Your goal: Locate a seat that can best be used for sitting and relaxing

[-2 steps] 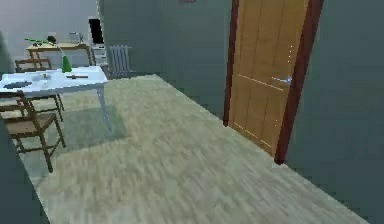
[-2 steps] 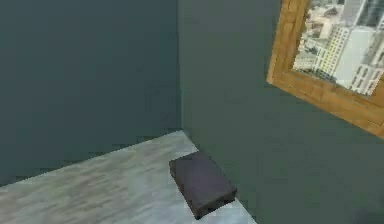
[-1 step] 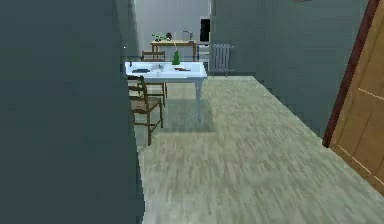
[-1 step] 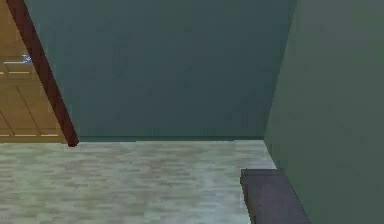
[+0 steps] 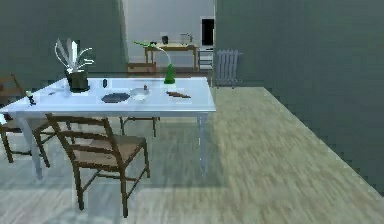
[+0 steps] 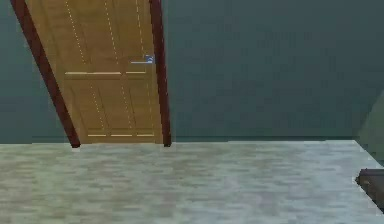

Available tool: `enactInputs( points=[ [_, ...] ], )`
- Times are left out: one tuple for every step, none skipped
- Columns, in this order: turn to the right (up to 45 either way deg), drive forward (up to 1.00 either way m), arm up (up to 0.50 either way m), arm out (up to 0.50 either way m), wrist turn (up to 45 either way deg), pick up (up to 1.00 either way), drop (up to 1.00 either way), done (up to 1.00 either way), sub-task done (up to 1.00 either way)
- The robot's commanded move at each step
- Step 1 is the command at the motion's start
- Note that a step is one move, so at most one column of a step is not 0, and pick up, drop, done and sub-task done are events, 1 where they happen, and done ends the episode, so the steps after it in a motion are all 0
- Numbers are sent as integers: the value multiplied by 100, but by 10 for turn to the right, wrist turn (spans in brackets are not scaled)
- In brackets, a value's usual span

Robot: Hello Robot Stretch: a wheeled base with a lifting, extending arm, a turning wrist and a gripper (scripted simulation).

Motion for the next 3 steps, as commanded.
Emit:
enactInputs(
  points=[
    [0,65,0,0,0,0,0,0,0],
    [-390,0,0,0,0,0,0,0,0],
    [0,0,0,0,0,0,0,100,0]
  ],
)
